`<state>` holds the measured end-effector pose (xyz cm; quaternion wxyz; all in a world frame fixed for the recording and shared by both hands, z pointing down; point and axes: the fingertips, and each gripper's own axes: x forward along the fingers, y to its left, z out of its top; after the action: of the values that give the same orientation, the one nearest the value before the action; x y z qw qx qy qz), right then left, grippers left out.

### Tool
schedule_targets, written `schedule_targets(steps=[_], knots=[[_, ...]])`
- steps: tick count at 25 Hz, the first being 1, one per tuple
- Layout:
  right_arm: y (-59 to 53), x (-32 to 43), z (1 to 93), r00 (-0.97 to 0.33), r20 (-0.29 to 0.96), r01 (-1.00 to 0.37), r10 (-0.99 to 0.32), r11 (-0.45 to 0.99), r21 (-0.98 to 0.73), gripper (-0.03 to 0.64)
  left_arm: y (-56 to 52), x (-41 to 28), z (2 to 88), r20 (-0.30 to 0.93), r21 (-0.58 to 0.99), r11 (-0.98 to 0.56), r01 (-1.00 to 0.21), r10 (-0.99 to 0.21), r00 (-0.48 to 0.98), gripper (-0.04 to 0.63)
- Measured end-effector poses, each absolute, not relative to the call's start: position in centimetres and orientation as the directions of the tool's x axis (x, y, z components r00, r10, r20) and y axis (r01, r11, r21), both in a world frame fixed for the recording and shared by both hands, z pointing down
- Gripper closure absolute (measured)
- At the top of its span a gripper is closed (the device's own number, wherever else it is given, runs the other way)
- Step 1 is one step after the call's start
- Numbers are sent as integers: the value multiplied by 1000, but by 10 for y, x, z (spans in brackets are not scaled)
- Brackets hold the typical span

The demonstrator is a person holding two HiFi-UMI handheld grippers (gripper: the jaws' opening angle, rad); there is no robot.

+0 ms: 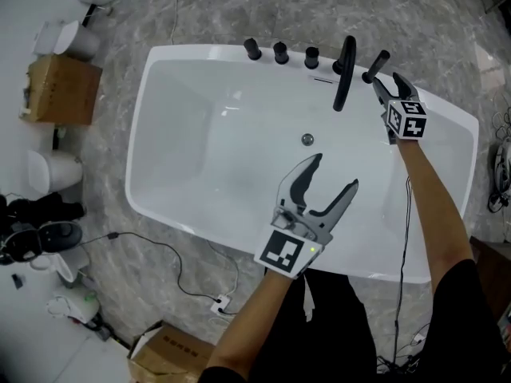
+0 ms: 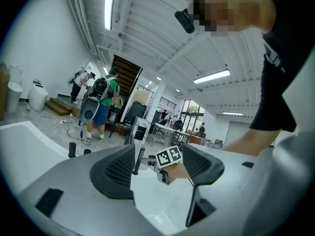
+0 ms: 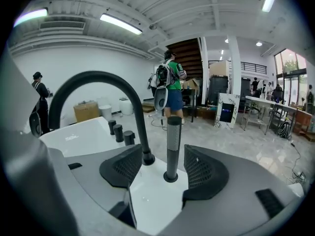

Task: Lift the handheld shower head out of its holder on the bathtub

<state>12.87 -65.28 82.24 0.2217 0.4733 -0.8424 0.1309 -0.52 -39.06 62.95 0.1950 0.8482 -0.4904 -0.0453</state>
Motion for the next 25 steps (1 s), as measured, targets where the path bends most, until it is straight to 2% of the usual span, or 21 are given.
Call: schedule_targets(steps=[9,25], knots=[[-680,122,860,-438,505,-870,-744,492,-30,385,-394,3,654,145,389,-428,-816,-846,513,316],[-698,108,873,-451,535,-856,-715,516,-33,387,-391,9,671,173,428,-408,-806,-838,517,314]])
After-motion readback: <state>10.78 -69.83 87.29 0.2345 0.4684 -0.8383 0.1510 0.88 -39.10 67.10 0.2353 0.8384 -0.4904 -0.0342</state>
